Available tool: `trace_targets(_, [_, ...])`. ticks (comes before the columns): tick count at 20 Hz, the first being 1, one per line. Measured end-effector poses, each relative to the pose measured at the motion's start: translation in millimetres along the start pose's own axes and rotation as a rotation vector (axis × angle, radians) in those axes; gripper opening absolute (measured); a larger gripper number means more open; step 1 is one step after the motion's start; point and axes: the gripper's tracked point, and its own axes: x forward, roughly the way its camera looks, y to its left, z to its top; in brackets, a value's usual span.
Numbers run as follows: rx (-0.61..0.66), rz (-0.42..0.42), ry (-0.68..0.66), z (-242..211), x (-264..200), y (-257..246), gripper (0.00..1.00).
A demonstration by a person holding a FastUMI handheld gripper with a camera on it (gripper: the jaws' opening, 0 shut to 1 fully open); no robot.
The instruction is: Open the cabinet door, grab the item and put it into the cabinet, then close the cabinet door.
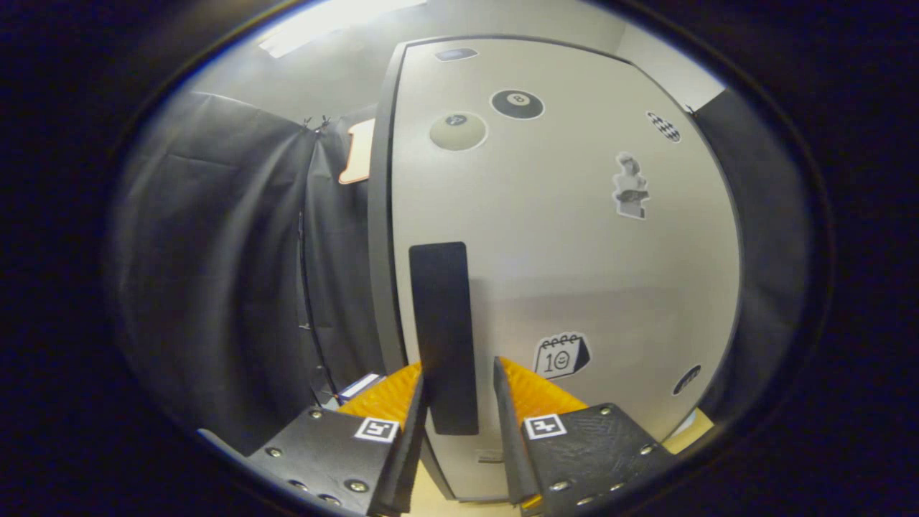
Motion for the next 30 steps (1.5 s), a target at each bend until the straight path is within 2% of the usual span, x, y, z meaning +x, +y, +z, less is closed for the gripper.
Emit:
trace_targets(2, [-0.026, 0.007, -0.023, 1.1, -0.5, 5.8, 0.39])
trace_targets(3, [-0.027, 0.001, -0.025, 0.3, 2.3, 4.4, 0.29])
trace_targets(6, [0.001, -0.007, -0.019, 0.2, -0.3, 4.0, 0.29])
trace_targets(7, [0.002, -0.015, -0.015, 0.9, 0.0, 3.5, 0.21])
trace_targets(10, [-0.008, -0.043, -0.011, 0.7, -4.9, 3.2, 0.21])
trace_targets(11, [-0.006, -0.043, -0.008, -0.3, -2.0, 2.9, 0.11])
trace_targets(16, [0.008, -0.015, -0.018, -0.3, -12.2, 0.5, 0.11])
trace_targets(21, [0.014, -0.043, -0.023, 3.5, -40.4, 1.9, 0.11])
trace_targets(30, [0.051, -0.093, -0.026, 5.7, -64.4, -10.4, 0.11])
